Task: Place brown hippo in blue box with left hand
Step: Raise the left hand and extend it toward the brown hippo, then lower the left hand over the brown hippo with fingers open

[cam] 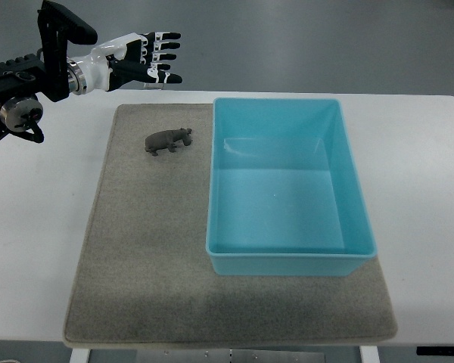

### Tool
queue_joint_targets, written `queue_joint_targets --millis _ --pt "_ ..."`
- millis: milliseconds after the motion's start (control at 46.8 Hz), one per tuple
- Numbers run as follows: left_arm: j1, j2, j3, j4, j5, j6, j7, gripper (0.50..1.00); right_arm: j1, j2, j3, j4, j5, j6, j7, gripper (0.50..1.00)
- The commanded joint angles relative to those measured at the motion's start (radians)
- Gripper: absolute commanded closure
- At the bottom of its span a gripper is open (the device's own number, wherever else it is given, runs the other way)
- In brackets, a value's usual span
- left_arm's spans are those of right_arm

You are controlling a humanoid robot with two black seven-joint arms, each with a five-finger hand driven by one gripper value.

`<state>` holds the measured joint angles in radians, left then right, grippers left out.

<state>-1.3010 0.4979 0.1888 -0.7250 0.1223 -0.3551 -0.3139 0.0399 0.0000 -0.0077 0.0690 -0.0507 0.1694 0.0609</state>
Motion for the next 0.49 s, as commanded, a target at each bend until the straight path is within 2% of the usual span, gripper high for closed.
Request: queue_joint_targets --millis 0,385,470 --pt "-0.010 -0.004 -0.002 0.009 0.111 0.002 0.006 0.504 0.000 0.000 0.000 0.000 0.000 0.001 0.000 0.564" --pt "-0.050 -0.005 -0.008 0.013 0.488 0.007 0.004 0.508 0.000 0.000 0.000 0.000 0.000 0.001 0.000 0.564" --pt "-0.047 -0.007 -0.008 0.025 0.554 0.044 0.006 0.512 0.000 0.000 0.000 0.000 0.000 0.001 -0.001 0.564"
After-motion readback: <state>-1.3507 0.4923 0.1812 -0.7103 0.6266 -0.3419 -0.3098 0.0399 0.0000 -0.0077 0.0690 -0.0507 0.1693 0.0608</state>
